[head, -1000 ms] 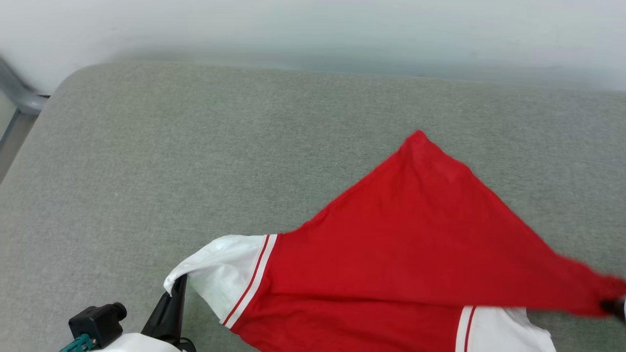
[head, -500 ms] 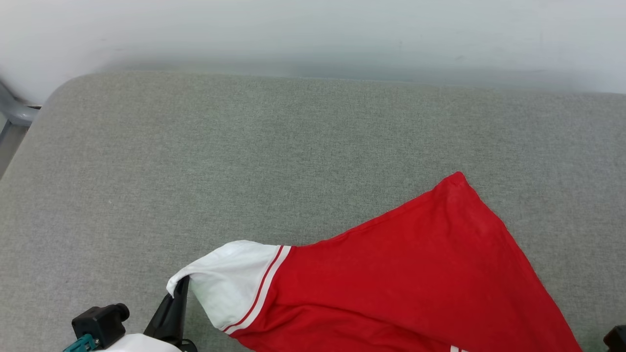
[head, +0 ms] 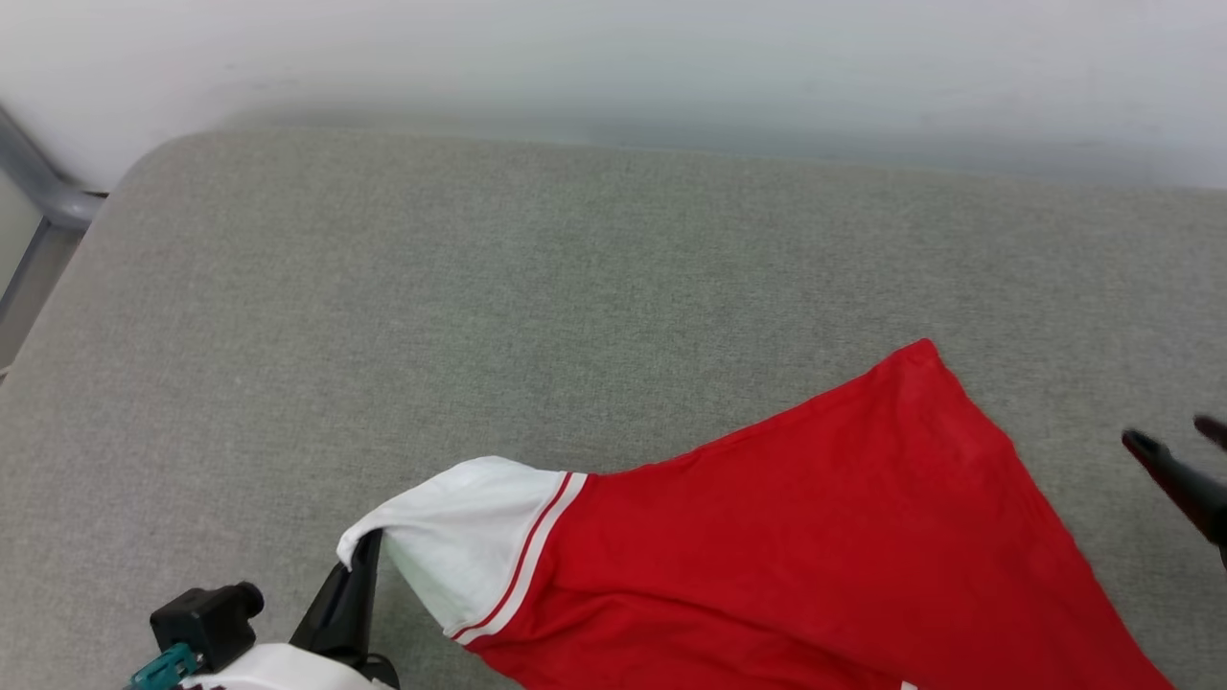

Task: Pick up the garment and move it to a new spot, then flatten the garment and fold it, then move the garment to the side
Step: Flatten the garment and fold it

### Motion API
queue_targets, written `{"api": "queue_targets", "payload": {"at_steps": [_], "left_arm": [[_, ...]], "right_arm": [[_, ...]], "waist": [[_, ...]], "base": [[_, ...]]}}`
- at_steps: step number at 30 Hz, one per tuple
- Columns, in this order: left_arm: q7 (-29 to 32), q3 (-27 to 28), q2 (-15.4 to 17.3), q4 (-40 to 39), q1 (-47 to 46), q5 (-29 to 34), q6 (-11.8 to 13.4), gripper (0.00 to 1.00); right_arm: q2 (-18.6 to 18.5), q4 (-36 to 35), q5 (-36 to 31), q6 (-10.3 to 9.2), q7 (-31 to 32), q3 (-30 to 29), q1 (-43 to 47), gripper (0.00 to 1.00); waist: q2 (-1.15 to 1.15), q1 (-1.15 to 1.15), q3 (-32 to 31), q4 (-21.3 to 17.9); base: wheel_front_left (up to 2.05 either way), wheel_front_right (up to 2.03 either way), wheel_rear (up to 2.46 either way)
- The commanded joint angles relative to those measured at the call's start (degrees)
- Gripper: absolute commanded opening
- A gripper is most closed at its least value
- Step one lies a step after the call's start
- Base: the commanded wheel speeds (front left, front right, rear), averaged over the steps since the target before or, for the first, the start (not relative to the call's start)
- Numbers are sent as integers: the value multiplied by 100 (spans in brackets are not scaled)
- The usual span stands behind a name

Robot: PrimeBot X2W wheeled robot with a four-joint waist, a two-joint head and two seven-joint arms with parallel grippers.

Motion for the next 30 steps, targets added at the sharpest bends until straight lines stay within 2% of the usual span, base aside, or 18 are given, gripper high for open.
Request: {"api": "queue_targets", "payload": {"at_steps": [1, 7, 16, 26, 30], "left_arm": [[-11, -40, -19, -32, -131, 35, -28, 0], [-13, -139, -98, 8, -391, 88, -101, 0], [-90, -222, -204, 82, -727, 154, -212, 0], [-156, -272, -344, 195, -1083, 199, -352, 0], [-175, -311, -397, 260, -1196, 220, -403, 0]], "right_arm": [[-25, -77, -94, -3, 68, 107, -284, 100], [-22, 171, -443, -4, 639, 811, -1580, 100], [-197, 1480, -799, -4, 1416, 2104, -3037, 100], [-144, 2744, -1009, -4, 1351, 3047, -3758, 100], [-214, 3189, -1051, 0, 1366, 3798, -3689, 100]], "waist": [[0, 0, 108, 89], [0, 0, 372, 284], [0, 0, 784, 552], [0, 0, 1298, 765], [0, 0, 1435, 830]], "base": [[0, 0, 0], [0, 0, 0], [0, 0, 0], [0, 0, 0], [0, 0, 0]]}}
